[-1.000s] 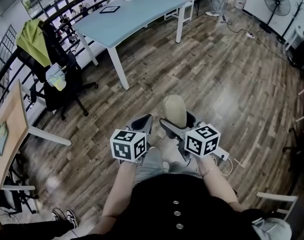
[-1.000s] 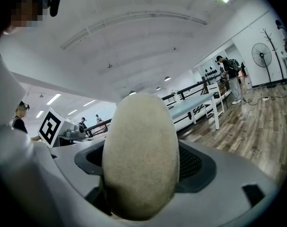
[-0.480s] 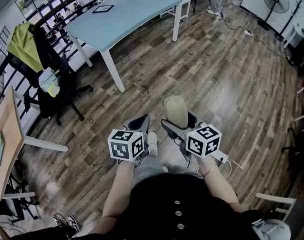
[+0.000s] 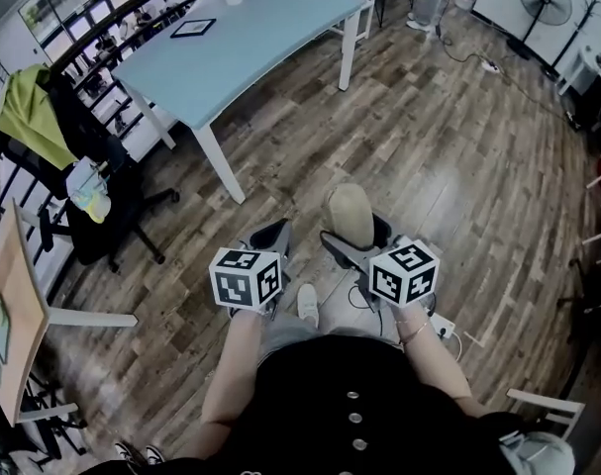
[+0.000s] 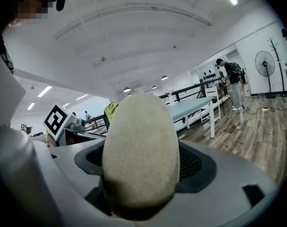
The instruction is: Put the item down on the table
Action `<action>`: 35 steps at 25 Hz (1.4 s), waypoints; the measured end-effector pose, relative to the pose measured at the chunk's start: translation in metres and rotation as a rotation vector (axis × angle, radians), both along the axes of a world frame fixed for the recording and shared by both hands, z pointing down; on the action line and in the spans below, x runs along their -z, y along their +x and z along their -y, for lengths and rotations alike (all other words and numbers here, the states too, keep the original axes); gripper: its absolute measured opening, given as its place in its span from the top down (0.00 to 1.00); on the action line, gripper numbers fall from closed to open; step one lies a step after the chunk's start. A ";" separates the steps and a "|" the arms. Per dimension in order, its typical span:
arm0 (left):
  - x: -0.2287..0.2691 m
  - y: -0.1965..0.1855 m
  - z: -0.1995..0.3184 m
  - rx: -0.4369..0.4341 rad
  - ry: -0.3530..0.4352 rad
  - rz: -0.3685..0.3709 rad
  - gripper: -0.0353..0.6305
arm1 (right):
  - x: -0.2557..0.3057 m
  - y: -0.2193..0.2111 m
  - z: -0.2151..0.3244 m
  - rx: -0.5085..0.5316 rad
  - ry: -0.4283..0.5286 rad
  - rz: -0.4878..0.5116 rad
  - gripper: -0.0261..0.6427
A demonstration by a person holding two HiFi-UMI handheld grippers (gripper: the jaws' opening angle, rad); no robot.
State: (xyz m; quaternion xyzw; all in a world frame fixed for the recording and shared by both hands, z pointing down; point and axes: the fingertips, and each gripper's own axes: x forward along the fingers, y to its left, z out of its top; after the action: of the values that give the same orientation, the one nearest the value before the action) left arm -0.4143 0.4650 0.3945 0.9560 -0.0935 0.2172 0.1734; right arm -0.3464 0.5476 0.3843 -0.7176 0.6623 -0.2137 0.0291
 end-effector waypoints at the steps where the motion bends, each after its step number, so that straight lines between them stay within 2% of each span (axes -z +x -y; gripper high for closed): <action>1: 0.002 0.008 0.010 -0.007 0.006 -0.004 0.92 | 0.001 0.008 0.010 -0.010 0.003 -0.001 0.35; 7: 0.004 0.045 0.067 -0.043 -0.001 -0.012 0.92 | 0.005 0.048 0.072 -0.048 0.015 0.002 0.35; 12: -0.010 0.062 0.092 -0.060 -0.009 0.012 0.92 | -0.002 0.066 0.099 -0.058 0.004 0.023 0.35; 23: -0.032 0.085 0.133 -0.037 -0.048 0.052 0.92 | -0.017 0.105 0.139 -0.065 -0.026 0.061 0.35; 35: -0.044 0.150 0.200 0.016 -0.049 0.077 0.92 | -0.026 0.184 0.207 -0.025 -0.019 0.072 0.35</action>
State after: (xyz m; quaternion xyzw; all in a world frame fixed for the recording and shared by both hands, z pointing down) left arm -0.2647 0.2646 0.4387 0.9416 -0.1025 0.2549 0.1948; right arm -0.1629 0.3402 0.4101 -0.7178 0.6497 -0.2456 0.0487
